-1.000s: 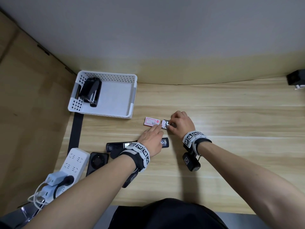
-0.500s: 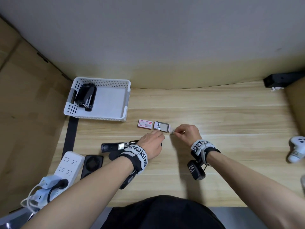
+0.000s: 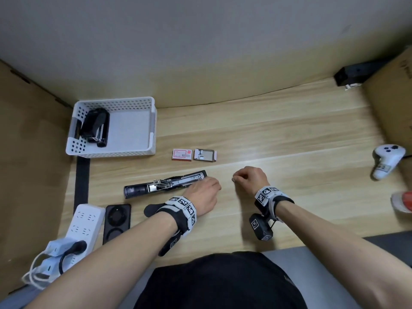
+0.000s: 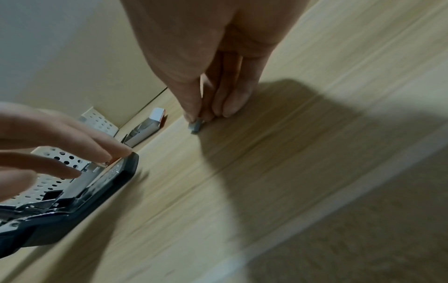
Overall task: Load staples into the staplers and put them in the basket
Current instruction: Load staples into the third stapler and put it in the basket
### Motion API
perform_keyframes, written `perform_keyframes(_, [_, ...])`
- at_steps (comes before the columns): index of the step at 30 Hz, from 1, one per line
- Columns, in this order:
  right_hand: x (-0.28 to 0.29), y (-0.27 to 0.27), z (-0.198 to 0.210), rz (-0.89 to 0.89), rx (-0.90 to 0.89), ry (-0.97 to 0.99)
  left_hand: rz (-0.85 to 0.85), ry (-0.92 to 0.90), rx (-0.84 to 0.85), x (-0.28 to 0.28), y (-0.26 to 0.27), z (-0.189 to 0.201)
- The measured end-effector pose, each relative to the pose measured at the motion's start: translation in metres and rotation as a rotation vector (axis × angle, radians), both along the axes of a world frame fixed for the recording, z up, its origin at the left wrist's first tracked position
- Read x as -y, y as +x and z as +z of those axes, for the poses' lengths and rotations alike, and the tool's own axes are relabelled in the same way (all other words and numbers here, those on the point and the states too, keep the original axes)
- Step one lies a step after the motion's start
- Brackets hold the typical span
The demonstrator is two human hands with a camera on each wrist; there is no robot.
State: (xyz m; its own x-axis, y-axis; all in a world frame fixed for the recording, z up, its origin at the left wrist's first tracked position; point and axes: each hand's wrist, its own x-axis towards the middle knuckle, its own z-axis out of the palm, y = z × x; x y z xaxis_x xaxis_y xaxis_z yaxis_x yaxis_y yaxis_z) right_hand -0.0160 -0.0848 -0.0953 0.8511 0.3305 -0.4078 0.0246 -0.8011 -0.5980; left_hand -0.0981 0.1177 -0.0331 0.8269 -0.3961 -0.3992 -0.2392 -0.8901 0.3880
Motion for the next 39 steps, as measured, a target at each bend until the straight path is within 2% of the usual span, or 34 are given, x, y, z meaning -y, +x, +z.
perform_keyframes(5, [-0.001, 0.000, 0.001, -0.050, -0.008, 0.019, 0.039, 0.021, -0.018, -0.008, -0.003, 0.001])
perform_keyframes(11, [0.004, 0.008, 0.000, 0.182, -0.026, 0.016, 0.089, 0.022, 0.030, -0.024, -0.009, 0.007])
perform_keyframes(16, [-0.003, 0.011, 0.002, 0.233, 0.030, -0.020, 0.178, 0.086, 0.098, -0.038, -0.023, 0.012])
perform_keyframes(22, [-0.033, 0.013, 0.013, 0.326, 0.044, 0.004, 0.273, 0.190, 0.065, -0.048, -0.041, 0.013])
perform_keyframes(32, [-0.102, 0.006, 0.027, 0.491, 0.175, 0.128, 0.276, 0.168, -0.023, -0.055, -0.057, 0.011])
perform_keyframes(39, [-0.113, -0.003, 0.024, 0.525, 0.183, 0.052, 0.285, 0.152, -0.013, -0.056, -0.054, 0.006])
